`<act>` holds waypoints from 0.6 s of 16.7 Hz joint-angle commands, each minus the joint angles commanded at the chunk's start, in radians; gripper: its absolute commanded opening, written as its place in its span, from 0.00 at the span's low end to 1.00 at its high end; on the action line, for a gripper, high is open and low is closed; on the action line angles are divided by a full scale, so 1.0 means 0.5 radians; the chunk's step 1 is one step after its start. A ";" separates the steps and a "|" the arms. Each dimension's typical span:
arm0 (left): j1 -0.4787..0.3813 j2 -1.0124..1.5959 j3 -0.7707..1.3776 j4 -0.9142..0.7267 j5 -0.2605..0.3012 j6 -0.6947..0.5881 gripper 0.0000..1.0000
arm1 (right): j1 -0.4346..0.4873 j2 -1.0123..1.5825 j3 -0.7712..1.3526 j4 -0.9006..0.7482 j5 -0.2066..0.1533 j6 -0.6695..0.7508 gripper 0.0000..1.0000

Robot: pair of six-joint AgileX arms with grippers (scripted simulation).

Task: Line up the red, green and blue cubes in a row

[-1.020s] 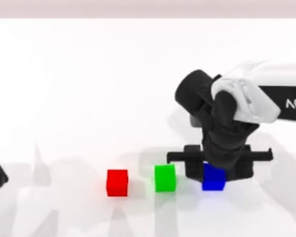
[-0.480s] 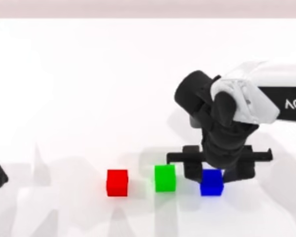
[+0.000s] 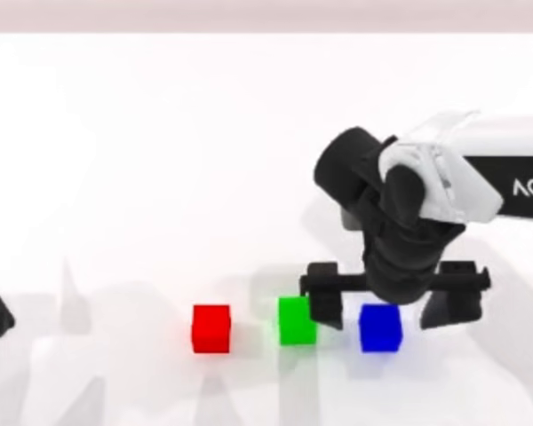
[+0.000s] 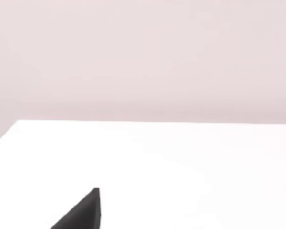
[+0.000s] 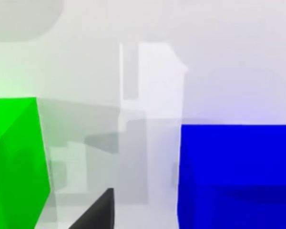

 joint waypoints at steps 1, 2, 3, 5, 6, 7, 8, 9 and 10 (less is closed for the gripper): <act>0.000 0.000 0.000 0.000 0.000 0.000 1.00 | 0.000 0.000 0.000 0.000 0.000 0.000 1.00; 0.000 0.000 0.000 0.000 0.000 0.000 1.00 | 0.000 0.000 0.000 0.000 0.000 0.000 1.00; 0.000 0.000 0.000 0.000 0.000 0.000 1.00 | 0.000 0.000 0.000 0.000 0.000 0.000 1.00; 0.000 0.000 0.000 0.000 0.000 0.000 1.00 | -0.003 -0.002 0.000 0.000 0.000 0.000 1.00; 0.000 0.000 0.000 0.000 0.000 0.000 1.00 | -0.001 -0.003 0.006 -0.007 0.000 0.000 1.00; 0.000 0.000 0.000 0.000 0.000 0.000 1.00 | 0.002 -0.011 0.029 -0.035 0.000 -0.001 1.00; 0.000 0.000 0.000 0.000 0.000 0.000 1.00 | 0.006 -0.025 0.064 -0.083 0.000 -0.001 1.00; 0.000 0.000 0.000 0.000 0.000 0.000 1.00 | 0.007 -0.046 0.107 -0.148 -0.001 0.001 1.00; 0.000 0.000 0.000 0.000 0.000 0.000 1.00 | 0.009 -0.070 0.155 -0.227 -0.001 0.002 1.00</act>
